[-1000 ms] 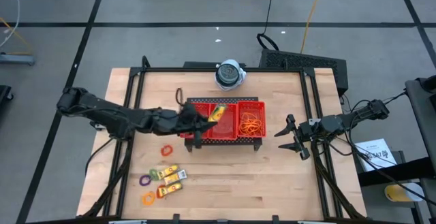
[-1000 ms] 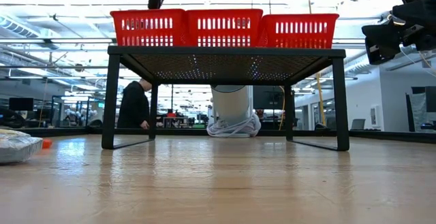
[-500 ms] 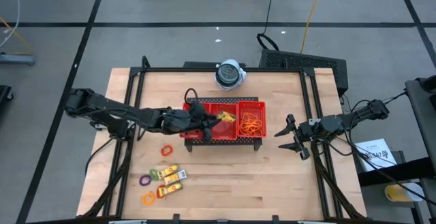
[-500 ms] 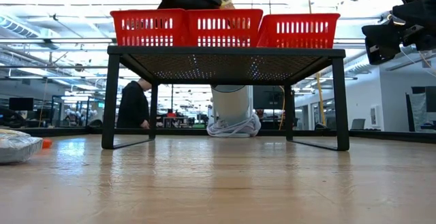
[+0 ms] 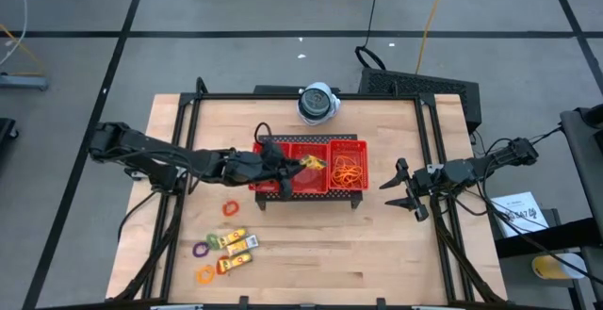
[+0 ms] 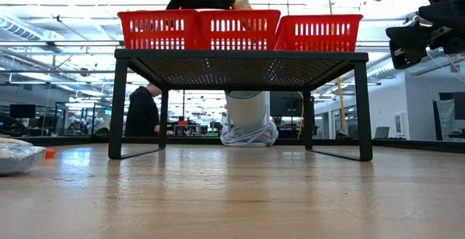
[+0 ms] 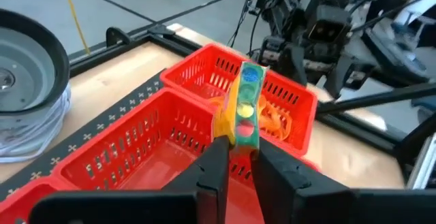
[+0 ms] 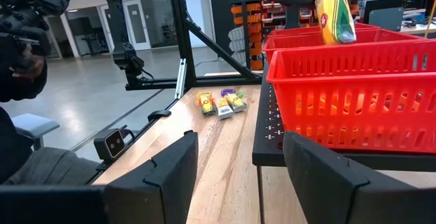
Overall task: Pick & Place Office Desk Supplies
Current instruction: Put the yellow crayon box into the middle red bin
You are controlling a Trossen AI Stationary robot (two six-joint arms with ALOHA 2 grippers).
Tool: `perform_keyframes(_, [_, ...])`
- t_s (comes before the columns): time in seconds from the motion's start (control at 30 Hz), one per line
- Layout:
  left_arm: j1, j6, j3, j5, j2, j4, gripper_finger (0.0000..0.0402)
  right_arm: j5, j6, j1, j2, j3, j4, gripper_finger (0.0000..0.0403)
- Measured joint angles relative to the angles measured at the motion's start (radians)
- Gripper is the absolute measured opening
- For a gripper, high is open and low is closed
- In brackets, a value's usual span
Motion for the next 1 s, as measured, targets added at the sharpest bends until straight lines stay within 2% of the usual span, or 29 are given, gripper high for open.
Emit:
perform_keyframes(0.43, [0.001,0.034,0.0,0.045,0.001,-0.027,0.0173,0.0,0.0,0.0,0.0,0.0,0.0,0.0206])
perform_keyframes(0.77, [-0.001,0.048,0.0,0.057,0.001,-0.017,0.0189,0.0,0.0,0.0,0.0,0.0,0.0,0.0206])
perform_keyframes(0.87, [-0.002,0.033,0.0,0.125,0.001,0.004,0.0189,0.0,0.0,0.0,0.0,0.0,0.0,0.0206])
perform_keyframes(1.0, [-0.006,-0.004,0.0,0.316,0.001,0.106,0.0189,0.0,0.0,0.0,0.0,0.0,0.0,0.0206])
